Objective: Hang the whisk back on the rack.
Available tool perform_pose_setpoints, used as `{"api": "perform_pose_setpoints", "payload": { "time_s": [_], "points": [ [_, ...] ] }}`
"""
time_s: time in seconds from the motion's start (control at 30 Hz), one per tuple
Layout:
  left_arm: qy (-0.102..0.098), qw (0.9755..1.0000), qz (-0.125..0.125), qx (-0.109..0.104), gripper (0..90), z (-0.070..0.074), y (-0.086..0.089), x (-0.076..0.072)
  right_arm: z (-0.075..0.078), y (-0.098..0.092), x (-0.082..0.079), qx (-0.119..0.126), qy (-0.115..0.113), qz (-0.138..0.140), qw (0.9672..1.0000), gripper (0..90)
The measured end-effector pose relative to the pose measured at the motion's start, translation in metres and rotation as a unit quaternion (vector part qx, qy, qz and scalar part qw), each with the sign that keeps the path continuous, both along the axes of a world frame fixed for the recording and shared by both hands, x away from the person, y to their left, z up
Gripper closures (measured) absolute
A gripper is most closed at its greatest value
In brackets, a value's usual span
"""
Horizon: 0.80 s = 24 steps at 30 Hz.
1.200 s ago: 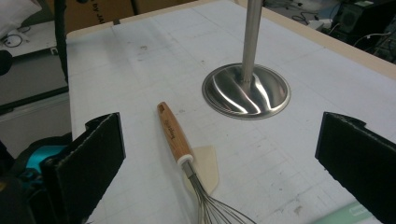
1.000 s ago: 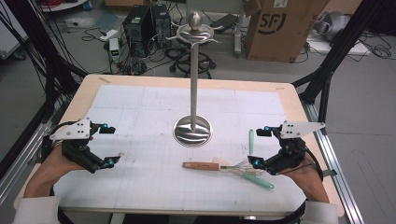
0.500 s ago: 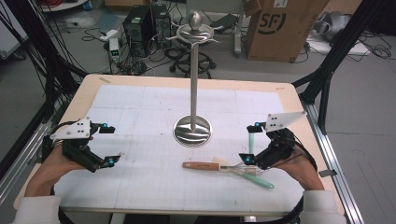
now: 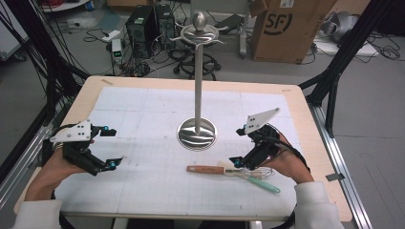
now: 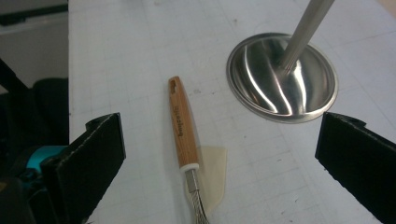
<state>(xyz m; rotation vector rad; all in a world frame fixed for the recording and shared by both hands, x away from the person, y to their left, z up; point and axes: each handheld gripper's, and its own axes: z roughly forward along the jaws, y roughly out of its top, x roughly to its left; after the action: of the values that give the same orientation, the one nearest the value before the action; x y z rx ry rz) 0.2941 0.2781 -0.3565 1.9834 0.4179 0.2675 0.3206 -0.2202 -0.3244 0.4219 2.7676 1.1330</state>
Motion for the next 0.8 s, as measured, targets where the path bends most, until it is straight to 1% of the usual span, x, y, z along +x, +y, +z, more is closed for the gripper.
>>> {"api": "perform_pose_setpoints", "payload": {
  "time_s": [0.03, 0.13, 0.27, 0.47, 0.63, 0.67, 0.7, 0.73, 0.77, 0.8],
  "points": [
    [-0.001, 1.0, 0.0, -0.003, 1.7, 0.0, 0.0, 0.0, -0.002, 0.002, 0.0, -0.006, 0.0, 0.005, 1.0, 0.3],
    [-0.002, 1.0, -0.001, -0.006, 1.7, 0.0, 0.001, 0.0, -0.006, 0.009, 0.002, -0.022, 0.0, 0.01, 0.9997, 0.3],
    [-0.001, 1.0, -0.001, -0.005, 1.7, 0.0, 0.001, 0.0, -0.013, 0.017, 0.005, -0.045, 0.017, 0.014, 0.9987, 0.3],
    [-0.001, 1.0, 0.0, -0.005, 1.7, -0.001, 0.001, 0.0, -0.023, 0.034, 0.008, -0.07, 0.03, 0.03, 0.9966, 0.3],
    [0.0, 1.0, 0.0, -0.006, 1.7, -0.001, 0.001, 0.0, -0.032, 0.044, 0.013, -0.096, 0.039, 0.042, 0.9937, 0.3],
    [0.0, 1.0, -0.002, -0.005, 1.7, -0.001, 0.0, 0.0, -0.034, 0.046, 0.014, -0.104, 0.034, 0.046, 0.9929, 0.3],
    [0.0, 1.0, -0.001, -0.004, 1.7, -0.001, 0.0, 0.0, -0.036, 0.048, 0.014, -0.111, 0.035, 0.046, 0.9921, 0.3],
    [0.0, 1.0, -0.001, -0.002, 1.7, -0.001, 0.0, 0.0, -0.04, 0.05, 0.015, -0.121, 0.031, 0.048, 0.991, 0.3],
    [0.0, 1.0, 0.0, -0.002, 1.7, -0.001, 0.0, 0.0, -0.042, 0.052, 0.015, -0.13, 0.034, 0.051, 0.9896, 0.3],
    [0.001, 1.0, 0.001, -0.003, 1.7, -0.001, 0.0, 0.0, -0.044, 0.054, 0.015, -0.133, 0.034, 0.052, 0.9892, 0.3]
  ]
}}
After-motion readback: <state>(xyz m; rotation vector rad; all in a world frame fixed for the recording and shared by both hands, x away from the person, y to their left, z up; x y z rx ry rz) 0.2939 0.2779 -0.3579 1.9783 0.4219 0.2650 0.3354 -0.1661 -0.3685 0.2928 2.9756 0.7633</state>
